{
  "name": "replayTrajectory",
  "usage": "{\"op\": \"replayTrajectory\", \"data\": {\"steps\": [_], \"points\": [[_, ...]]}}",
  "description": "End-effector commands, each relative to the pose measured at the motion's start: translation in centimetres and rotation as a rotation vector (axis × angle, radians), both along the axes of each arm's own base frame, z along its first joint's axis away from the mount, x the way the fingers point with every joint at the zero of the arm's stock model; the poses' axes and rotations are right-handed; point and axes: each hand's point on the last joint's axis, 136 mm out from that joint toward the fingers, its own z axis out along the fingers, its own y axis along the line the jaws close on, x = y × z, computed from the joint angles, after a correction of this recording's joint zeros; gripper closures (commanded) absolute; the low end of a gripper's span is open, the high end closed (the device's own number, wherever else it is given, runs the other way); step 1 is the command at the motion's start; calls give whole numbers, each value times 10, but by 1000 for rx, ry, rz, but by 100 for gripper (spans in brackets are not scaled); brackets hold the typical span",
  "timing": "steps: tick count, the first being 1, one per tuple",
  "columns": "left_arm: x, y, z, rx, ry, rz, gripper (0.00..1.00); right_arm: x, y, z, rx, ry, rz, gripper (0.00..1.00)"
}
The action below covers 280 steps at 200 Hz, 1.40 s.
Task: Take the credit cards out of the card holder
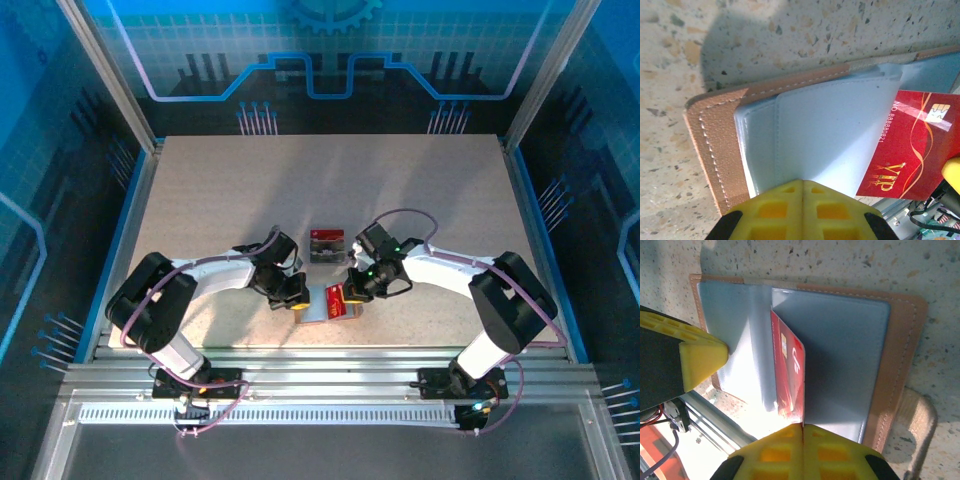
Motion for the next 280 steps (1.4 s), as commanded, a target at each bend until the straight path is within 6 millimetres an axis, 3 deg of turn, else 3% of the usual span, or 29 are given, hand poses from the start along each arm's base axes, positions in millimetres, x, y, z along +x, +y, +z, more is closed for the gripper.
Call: {"op": "replayTrajectory", "data": {"steps": [1, 31, 71, 205, 233, 280], "points": [[-8, 8, -4, 17, 23, 1, 100, 3, -8, 4, -28, -10, -8, 95], [-8, 7, -3, 13, 20, 3, 100, 4, 0, 7, 12, -7, -12, 94], [-8, 7, -3, 14, 21, 4, 100, 2, 12, 8, 64, 8, -19, 85], [-6, 6, -1, 8, 19, 9, 100, -3, 14, 5, 49, 10, -23, 90], [-2, 4, 8, -8, -3, 23, 100, -2, 12, 12, 49, -10, -27, 92], [10, -3, 41, -51, -73, 29, 100, 2, 4, 38, 51, -74, -26, 94]]}}
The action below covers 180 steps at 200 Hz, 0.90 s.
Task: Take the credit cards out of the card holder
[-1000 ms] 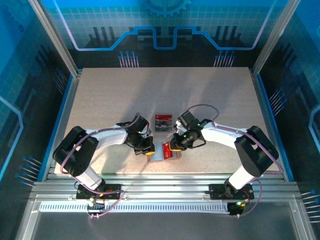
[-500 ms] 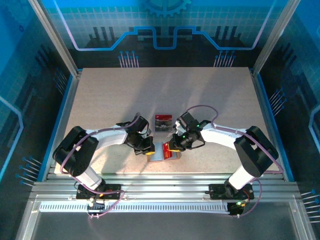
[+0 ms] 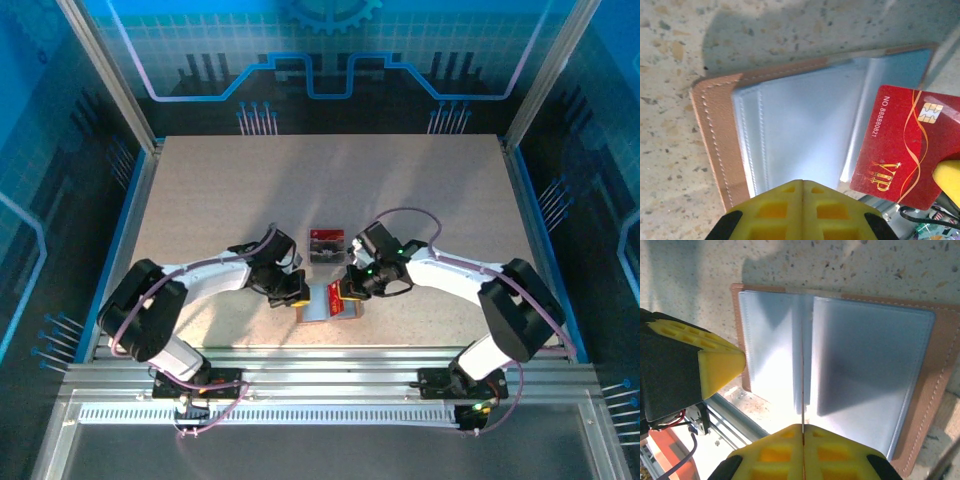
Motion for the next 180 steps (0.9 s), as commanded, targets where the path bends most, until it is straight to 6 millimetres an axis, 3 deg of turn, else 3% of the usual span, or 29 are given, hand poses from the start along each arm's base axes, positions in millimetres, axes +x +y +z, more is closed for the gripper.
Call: {"op": "replayTrajectory", "data": {"steps": [1, 48, 101, 180], "points": [[6, -1, 22, -18, -23, 25, 100, -1, -6, 17, -11, -33, 8, 94], [13, 5, 39, -18, -73, 41, 98, 15, -21, 48, -75, -165, 108, 95], [11, 29, 39, -11, -83, 95, 95, 36, -39, 74, -249, -396, 479, 98], [4, 59, 35, 6, -89, 166, 92, 78, -33, 116, -356, -741, 1025, 100]]}}
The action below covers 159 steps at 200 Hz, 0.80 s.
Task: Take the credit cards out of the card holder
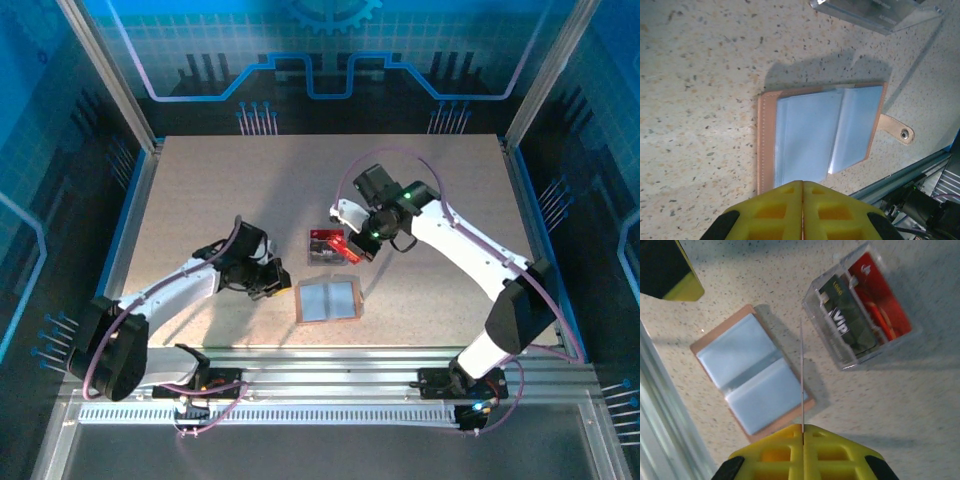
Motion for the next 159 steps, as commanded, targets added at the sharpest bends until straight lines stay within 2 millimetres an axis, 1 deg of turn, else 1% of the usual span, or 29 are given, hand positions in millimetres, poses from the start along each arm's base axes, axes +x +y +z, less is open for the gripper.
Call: {"op": "replayTrajectory", "data": {"steps": [1, 23, 55, 100, 130, 159], "points": [[-11, 12, -3, 24, 17, 11, 92, 9, -9, 2, -105, -75, 216, 100], [-13, 18, -4, 28, 18, 22, 92, 23, 1, 6, -122, -100, 300, 100], [-18, 24, -6, 29, 20, 36, 92, 48, 12, 3, -165, -99, 360, 100], [-23, 28, -9, 30, 28, 52, 92, 79, 31, -14, -194, -68, 404, 100], [-24, 29, -10, 29, 31, 58, 92, 88, 39, -30, -205, -22, 421, 100], [-23, 29, -10, 26, 30, 62, 92, 95, 40, -43, -231, 8, 428, 100]]}}
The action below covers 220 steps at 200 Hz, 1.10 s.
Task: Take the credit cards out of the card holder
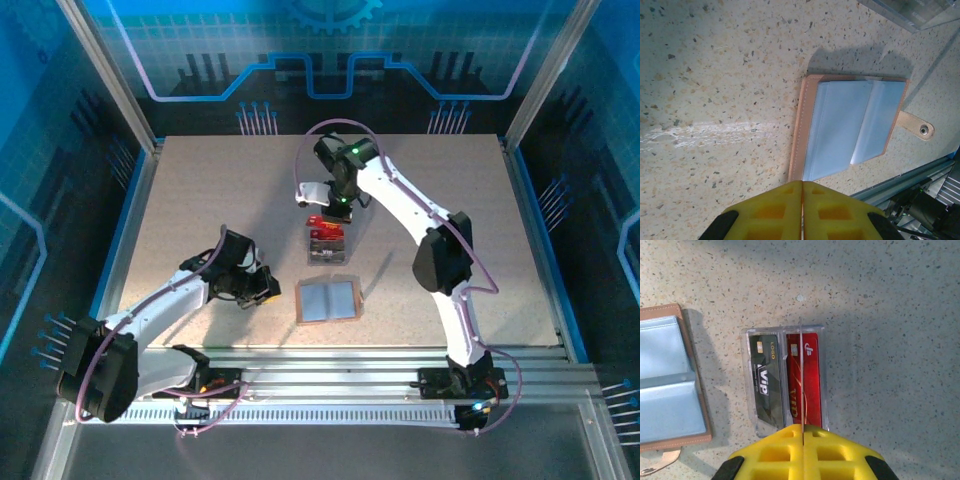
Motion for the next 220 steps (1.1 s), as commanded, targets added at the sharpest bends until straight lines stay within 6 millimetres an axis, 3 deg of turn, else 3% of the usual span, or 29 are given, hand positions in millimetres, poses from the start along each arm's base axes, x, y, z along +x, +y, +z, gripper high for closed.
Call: {"op": "replayTrajectory", "data": {"steps": [1, 48, 52, 68, 125, 166, 205, 209, 220], "points": [[-5, 6, -3, 11, 15, 13, 92, -2, -11, -9, -50, 56, 15, 100], [-5, 6, -4, 8, 20, 14, 92, 1, -12, -20, -73, 75, 16, 100], [-4, 6, -4, 9, 19, 13, 92, 1, -12, -32, -90, 99, 16, 100], [-5, 7, -5, 7, 19, 15, 92, 0, -13, -38, -104, 117, 7, 100], [-4, 7, -5, -4, 20, 17, 92, -2, -16, -50, -128, 154, -28, 98], [-4, 7, -5, -6, 17, 19, 92, 8, -15, -43, -130, 96, -58, 81], [-2, 8, -5, -6, 14, 18, 92, 26, -19, -27, -114, 2, -126, 78], [-2, 8, -5, -5, 14, 19, 92, 27, -21, -14, -96, -22, -135, 78], [-2, 8, -5, -4, 13, 19, 92, 30, -22, -6, -81, -48, -158, 77]]}}
